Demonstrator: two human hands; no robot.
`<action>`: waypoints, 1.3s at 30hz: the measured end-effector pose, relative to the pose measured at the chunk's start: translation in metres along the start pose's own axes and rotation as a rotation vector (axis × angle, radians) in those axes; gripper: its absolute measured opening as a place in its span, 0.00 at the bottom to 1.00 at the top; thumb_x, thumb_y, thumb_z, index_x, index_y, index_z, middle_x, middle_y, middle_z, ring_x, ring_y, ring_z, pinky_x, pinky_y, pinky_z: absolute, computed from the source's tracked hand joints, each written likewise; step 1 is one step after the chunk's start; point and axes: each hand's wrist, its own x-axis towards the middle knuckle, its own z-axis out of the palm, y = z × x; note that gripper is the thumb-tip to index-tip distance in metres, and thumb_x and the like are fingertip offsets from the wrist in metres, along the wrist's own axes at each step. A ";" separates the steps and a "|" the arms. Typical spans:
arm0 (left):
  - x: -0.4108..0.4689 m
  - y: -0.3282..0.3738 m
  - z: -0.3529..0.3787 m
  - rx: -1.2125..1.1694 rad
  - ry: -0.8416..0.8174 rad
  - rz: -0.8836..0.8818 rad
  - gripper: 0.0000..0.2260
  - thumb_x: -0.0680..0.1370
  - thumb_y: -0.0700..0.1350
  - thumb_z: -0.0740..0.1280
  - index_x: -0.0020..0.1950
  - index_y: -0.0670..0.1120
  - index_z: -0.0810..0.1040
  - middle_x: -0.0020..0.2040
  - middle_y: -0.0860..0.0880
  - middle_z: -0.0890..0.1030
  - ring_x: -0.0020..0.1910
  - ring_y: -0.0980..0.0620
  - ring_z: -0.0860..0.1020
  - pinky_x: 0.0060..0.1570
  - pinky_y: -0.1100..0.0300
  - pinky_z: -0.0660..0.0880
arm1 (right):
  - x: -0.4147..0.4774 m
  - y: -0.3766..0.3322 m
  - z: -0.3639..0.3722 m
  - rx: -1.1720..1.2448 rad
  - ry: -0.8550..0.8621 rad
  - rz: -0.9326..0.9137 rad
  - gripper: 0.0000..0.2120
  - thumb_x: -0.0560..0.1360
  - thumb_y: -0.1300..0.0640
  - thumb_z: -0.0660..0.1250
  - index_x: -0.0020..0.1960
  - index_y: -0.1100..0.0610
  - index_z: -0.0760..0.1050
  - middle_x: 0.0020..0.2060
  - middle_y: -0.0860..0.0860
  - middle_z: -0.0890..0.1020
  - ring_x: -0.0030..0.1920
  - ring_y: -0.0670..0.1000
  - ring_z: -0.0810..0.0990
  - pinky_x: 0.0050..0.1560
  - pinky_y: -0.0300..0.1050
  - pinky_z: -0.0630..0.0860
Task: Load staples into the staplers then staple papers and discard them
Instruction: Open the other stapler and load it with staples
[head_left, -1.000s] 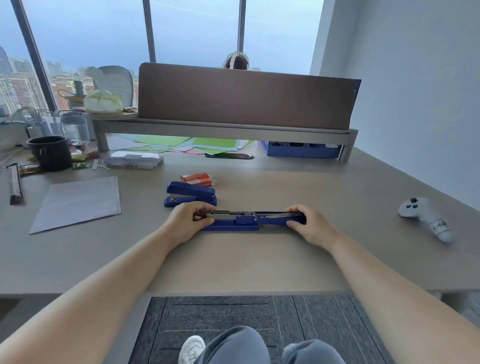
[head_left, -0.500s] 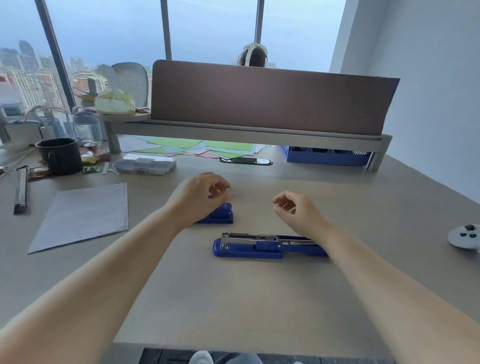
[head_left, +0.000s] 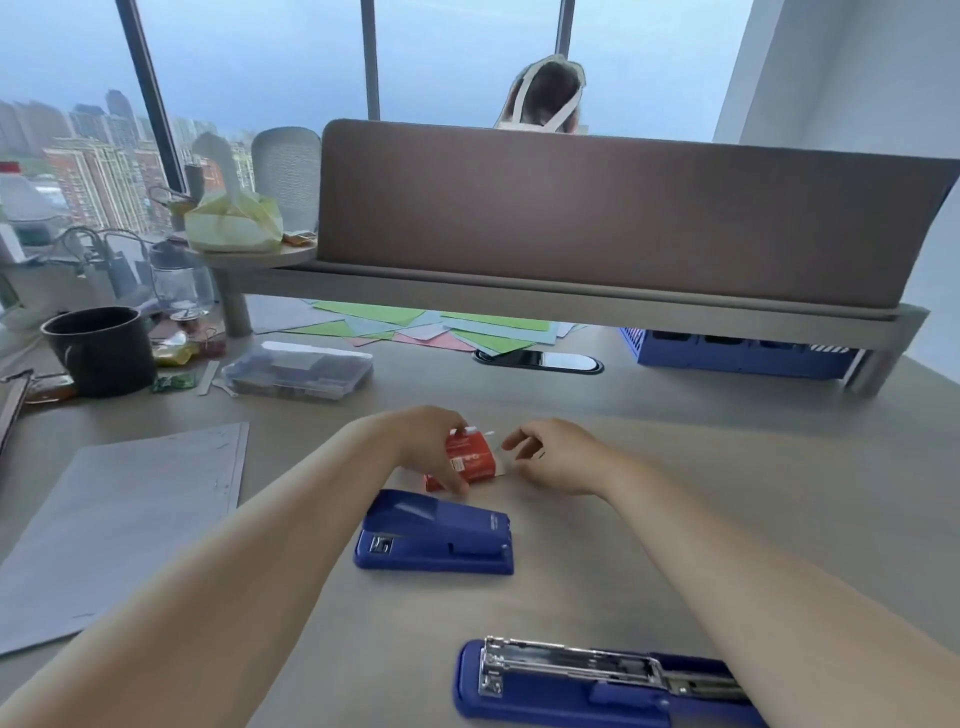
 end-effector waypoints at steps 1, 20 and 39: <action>0.003 -0.001 0.002 -0.004 0.031 0.017 0.36 0.66 0.54 0.74 0.69 0.48 0.64 0.67 0.48 0.72 0.63 0.48 0.71 0.62 0.53 0.68 | 0.004 -0.001 0.001 0.018 0.000 -0.002 0.14 0.75 0.60 0.61 0.60 0.56 0.73 0.57 0.54 0.78 0.50 0.50 0.74 0.49 0.38 0.67; -0.004 -0.007 0.010 -0.565 0.733 0.386 0.31 0.63 0.40 0.76 0.63 0.47 0.66 0.58 0.50 0.66 0.57 0.50 0.70 0.54 0.57 0.76 | -0.001 -0.032 -0.024 0.246 0.543 -0.305 0.04 0.69 0.56 0.72 0.42 0.56 0.81 0.32 0.39 0.77 0.30 0.41 0.75 0.33 0.26 0.70; -0.015 -0.003 -0.005 -0.532 0.728 0.414 0.30 0.62 0.42 0.77 0.60 0.46 0.67 0.57 0.49 0.68 0.55 0.50 0.70 0.55 0.52 0.76 | 0.003 -0.048 -0.024 0.196 0.736 -0.352 0.04 0.66 0.56 0.73 0.38 0.56 0.81 0.40 0.51 0.82 0.40 0.49 0.78 0.42 0.45 0.75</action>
